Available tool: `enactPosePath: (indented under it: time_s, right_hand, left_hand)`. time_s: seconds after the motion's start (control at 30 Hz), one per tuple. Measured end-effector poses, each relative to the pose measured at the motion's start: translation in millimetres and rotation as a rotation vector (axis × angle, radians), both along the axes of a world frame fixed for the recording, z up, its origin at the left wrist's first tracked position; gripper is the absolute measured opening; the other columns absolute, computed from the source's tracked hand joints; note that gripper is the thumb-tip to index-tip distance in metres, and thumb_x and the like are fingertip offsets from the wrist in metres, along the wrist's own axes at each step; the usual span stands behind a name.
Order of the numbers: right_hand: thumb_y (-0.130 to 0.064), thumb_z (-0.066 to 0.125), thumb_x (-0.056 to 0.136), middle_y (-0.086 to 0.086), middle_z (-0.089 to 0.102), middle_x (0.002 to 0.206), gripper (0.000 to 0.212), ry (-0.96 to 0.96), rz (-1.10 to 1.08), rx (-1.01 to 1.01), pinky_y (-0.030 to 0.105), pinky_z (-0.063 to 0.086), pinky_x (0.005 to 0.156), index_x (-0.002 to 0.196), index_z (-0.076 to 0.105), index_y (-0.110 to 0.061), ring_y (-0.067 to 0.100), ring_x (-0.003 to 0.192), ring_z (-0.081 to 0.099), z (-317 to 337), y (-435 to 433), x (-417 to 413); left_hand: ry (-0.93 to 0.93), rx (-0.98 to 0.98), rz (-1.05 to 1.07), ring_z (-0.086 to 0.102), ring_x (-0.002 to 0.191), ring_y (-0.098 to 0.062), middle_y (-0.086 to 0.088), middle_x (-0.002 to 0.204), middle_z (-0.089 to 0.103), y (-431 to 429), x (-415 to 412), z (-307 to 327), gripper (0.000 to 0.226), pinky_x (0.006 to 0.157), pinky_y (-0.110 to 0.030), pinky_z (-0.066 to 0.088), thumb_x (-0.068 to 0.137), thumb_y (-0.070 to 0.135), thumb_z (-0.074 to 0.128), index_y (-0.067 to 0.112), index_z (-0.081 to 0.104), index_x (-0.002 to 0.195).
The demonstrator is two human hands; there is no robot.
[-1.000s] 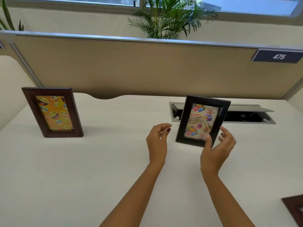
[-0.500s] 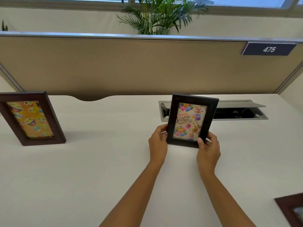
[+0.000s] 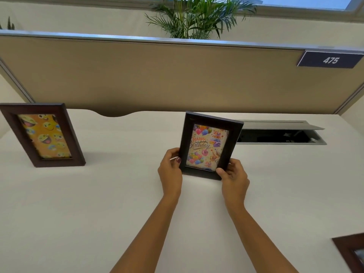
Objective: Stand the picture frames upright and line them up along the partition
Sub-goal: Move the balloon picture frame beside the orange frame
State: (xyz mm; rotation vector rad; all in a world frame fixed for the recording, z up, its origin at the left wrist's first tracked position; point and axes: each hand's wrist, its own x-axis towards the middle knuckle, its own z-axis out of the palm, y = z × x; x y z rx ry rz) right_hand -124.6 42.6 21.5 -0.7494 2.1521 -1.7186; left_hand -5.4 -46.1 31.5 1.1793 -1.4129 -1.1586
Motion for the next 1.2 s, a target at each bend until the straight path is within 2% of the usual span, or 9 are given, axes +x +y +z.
enactPosePath:
  time_s: [0.23,0.33,0.5,0.7,0.77,0.83,0.97,1.1,1.2]
  right_hand:
    - [-0.007,0.068,0.084,-0.007,0.064,0.099,0.027,-0.064,0.161,-0.035,0.001,0.048,0.062,0.102,0.055,-0.023,-0.002,0.083,0.061,9.9,-43.6,66.8]
    - [-0.006,0.069,0.084,-0.006,0.065,0.099,0.027,-0.084,0.231,-0.049,0.002,0.049,0.063,0.102,0.056,-0.022,0.001,0.084,0.062,13.4,-63.7,98.5]
    - [-0.007,0.070,0.083,-0.006,0.063,0.100,0.028,-0.096,0.293,-0.039,0.008,0.048,0.069,0.102,0.055,-0.022,0.012,0.091,0.062,18.4,-94.6,134.6]
    - [-0.009,0.071,0.083,-0.001,0.066,0.105,0.029,-0.098,0.289,-0.005,0.011,0.048,0.071,0.108,0.058,-0.016,0.012,0.090,0.062,16.5,-126.7,155.8]
    - [-0.009,0.071,0.082,0.004,0.068,0.109,0.030,-0.095,0.280,0.011,0.019,0.050,0.077,0.109,0.059,-0.015,0.012,0.090,0.062,14.5,-135.1,160.0]
    - [-0.009,0.071,0.082,0.006,0.069,0.110,0.031,-0.090,0.277,0.023,0.020,0.050,0.076,0.110,0.059,-0.014,0.013,0.089,0.061,12.4,-141.4,162.3]
    - [-0.007,0.072,0.081,0.005,0.069,0.109,0.031,-0.053,0.283,0.031,0.007,0.043,0.067,0.109,0.060,-0.014,0.012,0.086,0.060,8.3,-152.2,167.5]
    - [-0.007,0.072,0.081,0.005,0.069,0.109,0.031,-0.043,0.291,0.045,0.007,0.043,0.068,0.108,0.060,-0.013,0.012,0.087,0.060,3.6,-156.9,170.6]
    - [-0.008,0.072,0.081,0.005,0.069,0.111,0.032,-0.043,0.289,0.045,0.009,0.044,0.072,0.111,0.060,-0.013,0.013,0.090,0.061,0.0,-159.2,173.0]
  left_hand:
    - [-0.091,-0.079,0.092,0.056,0.099,-0.009,0.007,0.108,0.060,-32.5,87.1,9.0,0.027,0.063,0.004,0.042,0.095,0.004,0.047,0.018,0.059,0.115]
    - [-0.114,-0.101,0.162,0.056,0.100,-0.010,0.006,0.109,0.061,-45.9,123.1,12.0,0.028,0.064,0.004,0.042,0.095,0.004,0.047,0.017,0.059,0.116]
    - [-0.159,-0.101,0.249,0.055,0.102,-0.010,0.007,0.109,0.060,-63.3,164.3,14.5,0.029,0.071,-0.004,0.039,0.094,0.006,0.049,0.016,0.059,0.119]
    - [-0.181,-0.096,0.278,0.055,0.107,-0.010,0.004,0.120,0.061,-71.2,194.9,9.3,0.030,0.080,-0.009,0.039,0.093,0.007,0.052,0.017,0.056,0.121]
    - [-0.213,-0.096,0.314,0.055,0.110,-0.012,0.000,0.124,0.061,-71.4,204.7,3.7,0.032,0.085,-0.014,0.041,0.093,0.005,0.051,0.017,0.057,0.122]
    - [-0.283,-0.106,0.377,0.054,0.116,-0.018,-0.005,0.127,0.059,-71.0,212.2,-2.8,0.033,0.093,-0.024,0.043,0.092,0.005,0.052,0.015,0.056,0.123]
    - [-0.515,-0.117,0.476,0.046,0.127,-0.027,-0.011,0.138,0.050,-73.6,223.8,-17.1,0.049,0.106,-0.042,0.039,0.089,0.016,0.058,0.011,0.043,0.135]
    - [-0.624,-0.013,0.506,0.032,0.139,-0.032,-0.014,0.151,0.034,-76.5,226.5,-26.5,0.078,0.112,-0.046,0.030,0.085,0.038,0.062,0.011,0.022,0.146]
    - [-0.708,0.016,0.522,0.025,0.142,-0.034,-0.017,0.154,0.027,-80.6,224.7,-31.8,0.090,0.114,-0.046,0.024,0.083,0.051,0.059,0.009,0.013,0.148]
